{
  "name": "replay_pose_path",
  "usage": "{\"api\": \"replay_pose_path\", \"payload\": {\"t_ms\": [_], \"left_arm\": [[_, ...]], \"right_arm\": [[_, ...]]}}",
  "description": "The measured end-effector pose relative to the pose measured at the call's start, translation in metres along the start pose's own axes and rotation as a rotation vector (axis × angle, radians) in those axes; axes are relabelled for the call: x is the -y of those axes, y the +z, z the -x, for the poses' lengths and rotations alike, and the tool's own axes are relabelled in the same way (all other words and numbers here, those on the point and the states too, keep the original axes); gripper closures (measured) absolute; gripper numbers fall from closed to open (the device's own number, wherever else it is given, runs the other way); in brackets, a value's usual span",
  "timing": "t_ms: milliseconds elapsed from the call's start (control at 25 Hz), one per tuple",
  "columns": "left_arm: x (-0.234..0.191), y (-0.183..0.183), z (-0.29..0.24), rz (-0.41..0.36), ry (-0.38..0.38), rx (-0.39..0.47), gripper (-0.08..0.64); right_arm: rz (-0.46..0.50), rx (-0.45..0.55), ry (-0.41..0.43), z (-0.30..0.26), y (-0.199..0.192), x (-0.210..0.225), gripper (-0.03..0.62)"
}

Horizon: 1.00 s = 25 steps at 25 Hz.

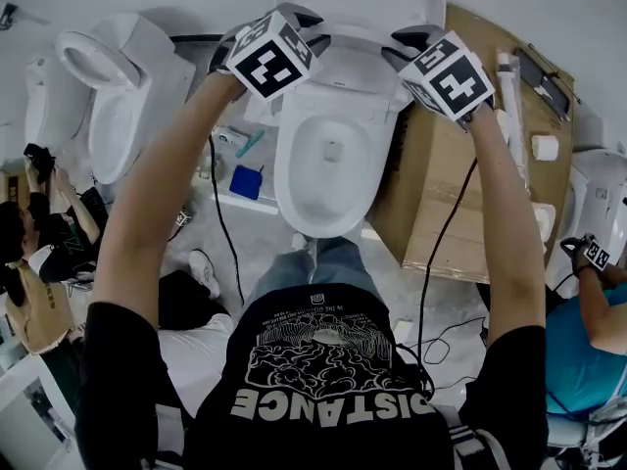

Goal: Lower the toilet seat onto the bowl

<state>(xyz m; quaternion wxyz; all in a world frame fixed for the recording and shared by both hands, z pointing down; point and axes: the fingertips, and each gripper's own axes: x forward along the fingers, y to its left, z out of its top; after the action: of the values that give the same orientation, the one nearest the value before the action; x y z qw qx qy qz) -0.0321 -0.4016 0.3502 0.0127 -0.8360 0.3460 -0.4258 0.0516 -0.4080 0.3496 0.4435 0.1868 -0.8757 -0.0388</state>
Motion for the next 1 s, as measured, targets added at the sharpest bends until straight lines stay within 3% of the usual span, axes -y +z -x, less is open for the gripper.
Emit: {"api": "replay_pose_path", "payload": {"t_ms": [720,1000], "left_arm": [[0.083,-0.029,0.039,-0.082,-0.067,0.005,0.448],[0.118,-0.045,0.050,-0.157,-0.092,-0.007,0.448]], "right_arm": [[-0.036,-0.030,-0.065,0.026,-0.026,-0.084,0.459],[-0.035,-0.069,-0.090,0.032,-0.040,-0.119,0.453]]}}
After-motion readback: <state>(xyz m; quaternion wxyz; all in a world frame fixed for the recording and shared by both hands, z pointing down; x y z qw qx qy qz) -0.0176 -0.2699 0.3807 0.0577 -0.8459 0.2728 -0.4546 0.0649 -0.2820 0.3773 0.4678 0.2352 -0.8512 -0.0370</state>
